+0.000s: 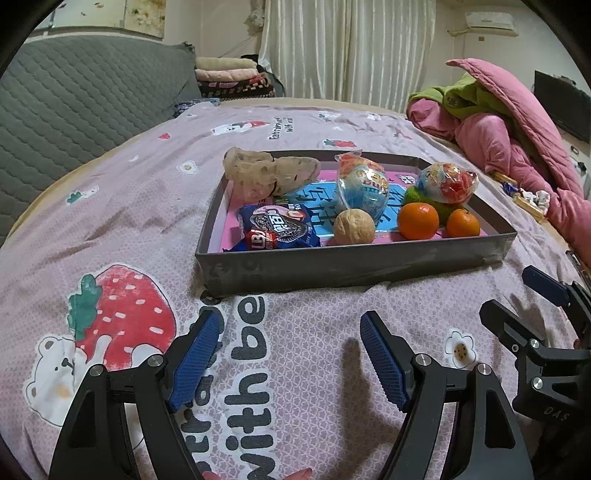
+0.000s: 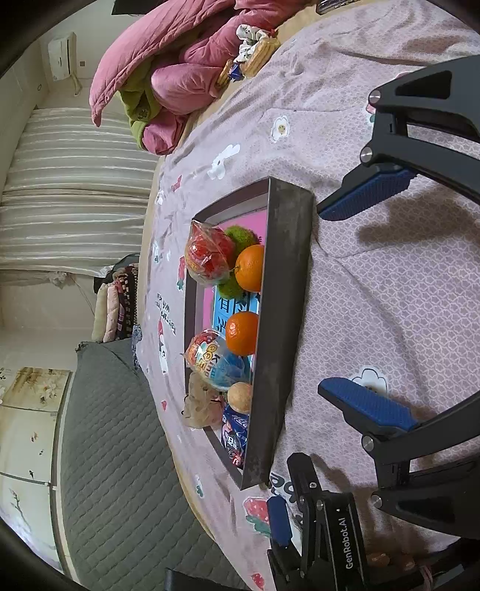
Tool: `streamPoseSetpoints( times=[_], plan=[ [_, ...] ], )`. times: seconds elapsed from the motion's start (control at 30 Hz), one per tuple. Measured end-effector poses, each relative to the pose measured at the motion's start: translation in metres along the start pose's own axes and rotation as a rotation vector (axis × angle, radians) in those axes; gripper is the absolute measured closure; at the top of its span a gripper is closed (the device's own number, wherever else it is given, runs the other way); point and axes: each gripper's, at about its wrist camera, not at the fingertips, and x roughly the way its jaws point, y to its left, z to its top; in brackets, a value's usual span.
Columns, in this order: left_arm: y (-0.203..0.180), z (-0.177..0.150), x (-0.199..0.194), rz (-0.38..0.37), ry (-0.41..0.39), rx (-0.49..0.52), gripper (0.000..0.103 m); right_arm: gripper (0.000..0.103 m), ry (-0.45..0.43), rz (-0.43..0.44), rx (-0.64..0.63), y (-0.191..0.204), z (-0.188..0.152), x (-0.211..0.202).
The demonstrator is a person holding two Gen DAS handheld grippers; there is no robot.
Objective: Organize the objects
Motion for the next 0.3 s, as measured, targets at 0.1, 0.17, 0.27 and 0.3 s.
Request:
streamPoseSetpoints(
  times=[0.1,0.17,0.27,0.3],
  plan=[
    [0.0001,-0.0001,0.0014,0.005,0.008,0.0,0.023,0.017,0.005,0.0,0.0,0.0001,-0.0004,0.0013],
    [0.0,0.0,0.0015,0.004,0.009,0.001,0.023,0.017,0.007,0.001,0.0,-0.0001,-0.0005,0.0015],
    [-0.0003,-0.0003,0.0017,-0.004,0.009,0.003,0.023,0.017,0.01,0.001,0.003,-0.0011,-0.001,0.0016],
    [-0.0005,-0.0006,0.0016,-0.004,0.008,0.004,0.023,0.017,0.012,0.001,0.004,-0.0012,-0.001,0.002]
  ],
)
